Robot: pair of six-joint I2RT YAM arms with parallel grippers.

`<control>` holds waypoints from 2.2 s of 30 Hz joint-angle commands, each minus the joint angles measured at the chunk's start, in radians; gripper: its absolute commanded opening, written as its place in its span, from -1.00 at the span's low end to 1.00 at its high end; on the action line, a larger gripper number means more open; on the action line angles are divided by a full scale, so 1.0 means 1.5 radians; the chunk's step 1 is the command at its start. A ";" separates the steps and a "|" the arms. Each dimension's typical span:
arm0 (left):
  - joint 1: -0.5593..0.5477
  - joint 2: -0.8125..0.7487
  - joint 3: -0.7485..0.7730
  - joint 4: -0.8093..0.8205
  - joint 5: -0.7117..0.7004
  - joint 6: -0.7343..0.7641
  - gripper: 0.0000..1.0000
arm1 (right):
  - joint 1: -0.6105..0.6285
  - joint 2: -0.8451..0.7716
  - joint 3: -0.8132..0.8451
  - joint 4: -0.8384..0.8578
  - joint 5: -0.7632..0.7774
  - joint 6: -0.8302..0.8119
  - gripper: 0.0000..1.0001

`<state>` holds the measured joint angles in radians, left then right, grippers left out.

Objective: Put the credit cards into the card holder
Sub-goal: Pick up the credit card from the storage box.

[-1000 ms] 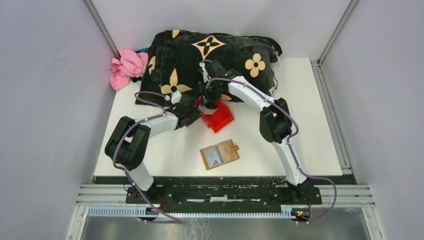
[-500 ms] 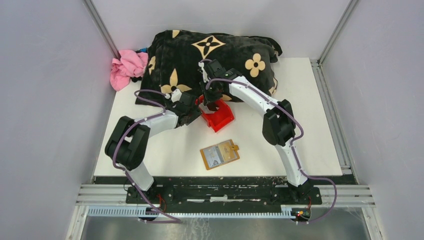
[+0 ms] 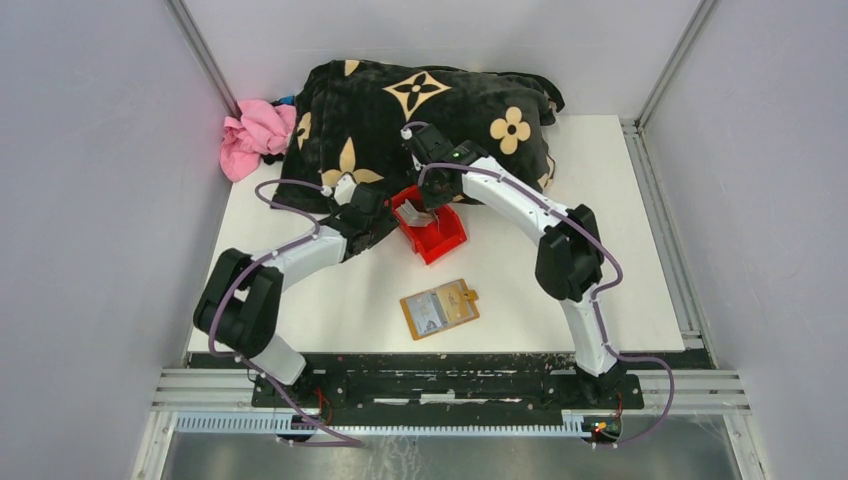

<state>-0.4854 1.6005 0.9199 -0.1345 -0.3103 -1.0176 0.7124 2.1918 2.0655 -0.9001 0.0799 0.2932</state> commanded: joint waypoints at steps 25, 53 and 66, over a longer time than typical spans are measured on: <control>-0.025 -0.325 -0.173 0.184 0.513 0.234 0.26 | -0.051 -0.548 -0.508 0.101 -0.397 0.102 -0.98; -0.032 -0.290 -0.215 0.226 0.815 0.222 0.05 | -0.098 -0.523 -0.675 0.347 -0.649 0.272 -0.98; -0.031 -0.229 -0.209 0.240 0.849 0.209 -0.94 | -0.134 -0.458 -0.680 0.439 -0.675 0.325 -0.98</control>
<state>-0.5274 1.2263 0.5983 0.1871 0.9203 -0.7063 0.5293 1.4815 1.0351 -0.3702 -0.9024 0.7364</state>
